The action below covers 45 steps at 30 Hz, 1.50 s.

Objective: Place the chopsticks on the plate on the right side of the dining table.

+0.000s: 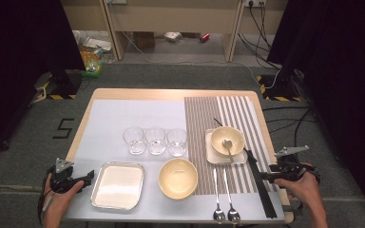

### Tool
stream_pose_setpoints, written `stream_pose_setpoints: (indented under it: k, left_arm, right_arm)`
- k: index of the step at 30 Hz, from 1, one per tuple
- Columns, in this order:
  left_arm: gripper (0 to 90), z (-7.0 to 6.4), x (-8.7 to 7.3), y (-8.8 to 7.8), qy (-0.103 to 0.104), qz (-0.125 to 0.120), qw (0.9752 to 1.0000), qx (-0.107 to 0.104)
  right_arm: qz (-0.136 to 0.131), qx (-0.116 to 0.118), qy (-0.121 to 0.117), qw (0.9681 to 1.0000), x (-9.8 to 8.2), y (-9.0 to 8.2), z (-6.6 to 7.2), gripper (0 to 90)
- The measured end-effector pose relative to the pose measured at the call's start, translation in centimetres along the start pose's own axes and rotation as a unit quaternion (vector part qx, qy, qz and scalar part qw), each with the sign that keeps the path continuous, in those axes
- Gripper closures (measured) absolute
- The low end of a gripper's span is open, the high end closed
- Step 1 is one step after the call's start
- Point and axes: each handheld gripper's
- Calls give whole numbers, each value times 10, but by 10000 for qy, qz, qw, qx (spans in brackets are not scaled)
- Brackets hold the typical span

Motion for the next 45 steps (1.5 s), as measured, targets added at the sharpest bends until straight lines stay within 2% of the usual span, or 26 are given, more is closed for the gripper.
stream_pose_setpoints:
  k: [4, 7, 14, 32, 45]
  left_arm:
    - [136, 0, 0, 0, 0, 3, 10000, -2]
    - [136, 0, 0, 0, 0, 11, 10000, -11]
    - [136, 0, 0, 0, -2, 12, 10000, -14]
    - [136, 0, 0, 0, -6, 9, 10000, -18]
    - [136, 0, 0, 0, -13, 3, 10000, -19]
  right_arm:
    - [130, -31, 21, 9999, -4, 1, 0, 419]
    - [141, -27, 127, 9998, -8, -1, -1, 421]
    - [131, -6, 172, 9998, -15, -3, -1, 424]
    - [202, 31, 144, 9997, -22, -4, 8, 420]
    - [201, 62, -23, 9998, -20, -5, 19, 432]
Point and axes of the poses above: each handheld gripper's, and its own axes: y roughly forward along the jaws, x roughly out of its top, z roughly to its left, and after that the axes turned 15 degrees about -y, right-handed
